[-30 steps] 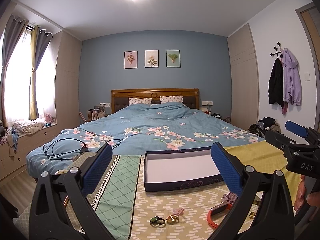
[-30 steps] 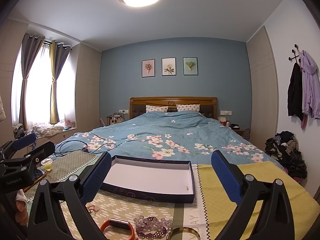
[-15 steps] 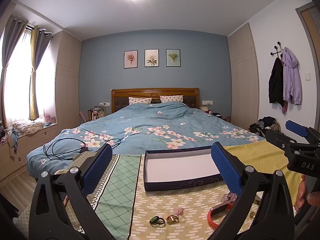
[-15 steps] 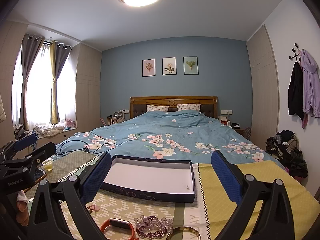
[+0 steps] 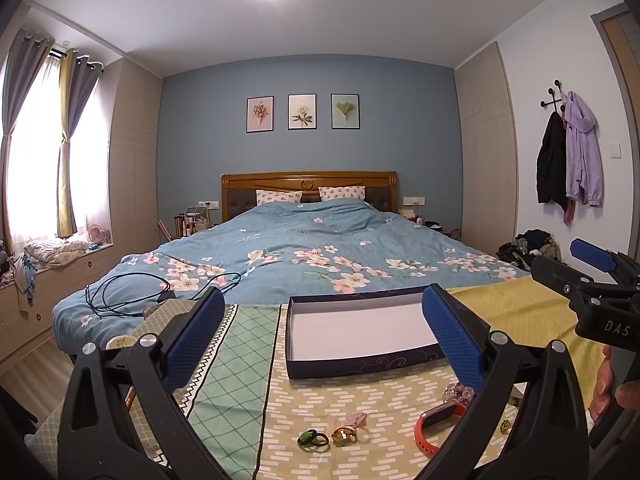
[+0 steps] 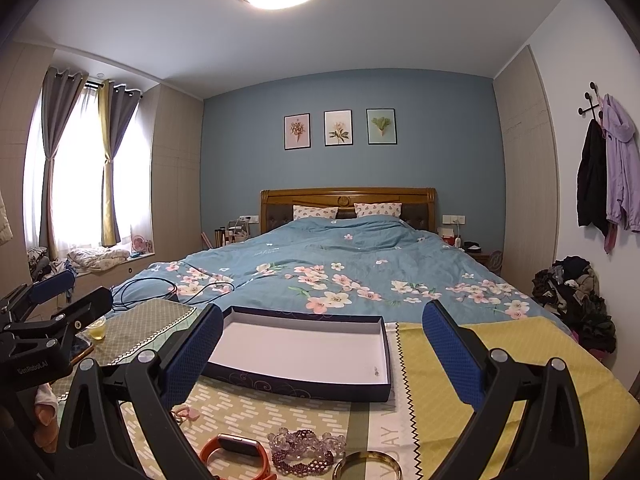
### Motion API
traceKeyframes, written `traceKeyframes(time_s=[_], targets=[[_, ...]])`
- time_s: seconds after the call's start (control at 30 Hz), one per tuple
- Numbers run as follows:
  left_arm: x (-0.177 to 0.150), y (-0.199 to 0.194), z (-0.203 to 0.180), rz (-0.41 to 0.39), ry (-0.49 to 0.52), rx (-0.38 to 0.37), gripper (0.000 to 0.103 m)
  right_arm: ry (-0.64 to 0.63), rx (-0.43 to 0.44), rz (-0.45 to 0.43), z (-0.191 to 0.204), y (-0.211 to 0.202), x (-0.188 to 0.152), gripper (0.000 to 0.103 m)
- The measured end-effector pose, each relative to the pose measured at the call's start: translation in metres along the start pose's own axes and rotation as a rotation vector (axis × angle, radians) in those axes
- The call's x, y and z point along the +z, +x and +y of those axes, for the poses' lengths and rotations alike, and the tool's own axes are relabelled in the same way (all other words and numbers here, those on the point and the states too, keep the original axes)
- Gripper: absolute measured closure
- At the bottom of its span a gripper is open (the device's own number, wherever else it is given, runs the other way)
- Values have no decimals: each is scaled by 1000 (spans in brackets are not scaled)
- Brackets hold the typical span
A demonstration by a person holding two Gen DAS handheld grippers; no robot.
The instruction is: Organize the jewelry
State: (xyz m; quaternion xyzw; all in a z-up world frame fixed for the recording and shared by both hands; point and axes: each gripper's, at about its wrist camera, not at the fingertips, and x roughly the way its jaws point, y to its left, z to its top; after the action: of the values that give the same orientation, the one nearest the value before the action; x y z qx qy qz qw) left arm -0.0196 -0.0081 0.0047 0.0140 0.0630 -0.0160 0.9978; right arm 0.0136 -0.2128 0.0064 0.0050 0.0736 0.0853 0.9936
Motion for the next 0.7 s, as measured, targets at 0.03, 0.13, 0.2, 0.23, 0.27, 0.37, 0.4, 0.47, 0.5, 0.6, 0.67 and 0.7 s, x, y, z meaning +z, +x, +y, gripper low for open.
traceKeyframes(time_s=[0.03,0.13,0.2,0.23,0.27,0.37,0.4,0.47,0.5,0.6,0.67,0.7], targets=[[0,1,0,1,0,0,6,0,1,1,0,0,0,7],[1,1,0,6,0,-3,6,0,-1,2,0,0,0,7],[0,3,-1,10,2,-5,6,3,0,6,-1,1,-1,7],[0,3,-1,12,4,-7,6,4,0,7,-1,0,-1,7],[0,4,-1,14,5,-8,6,6,1,8,-1,0,-1,7],[0,5,-1,17,8,-10,6,7,0,12,-3,1,-1,7],[0,6,0,17,8,-11,6,8,0,14,-4,2,-1,7],[0,6,-1,16,8,-10,6,8,1,13,-4,2,0,7],[0,7,-1,17,9,-10,6,8,2,12,-4,2,0,7],[0,8,-2,20,10,-11,6,6,0,13,-5,2,0,7],[-1,10,-2,26,11,-13,6,8,-1,17,-6,2,-1,7],[-2,12,-3,30,12,-15,6,9,-1,19,-7,2,-1,7]])
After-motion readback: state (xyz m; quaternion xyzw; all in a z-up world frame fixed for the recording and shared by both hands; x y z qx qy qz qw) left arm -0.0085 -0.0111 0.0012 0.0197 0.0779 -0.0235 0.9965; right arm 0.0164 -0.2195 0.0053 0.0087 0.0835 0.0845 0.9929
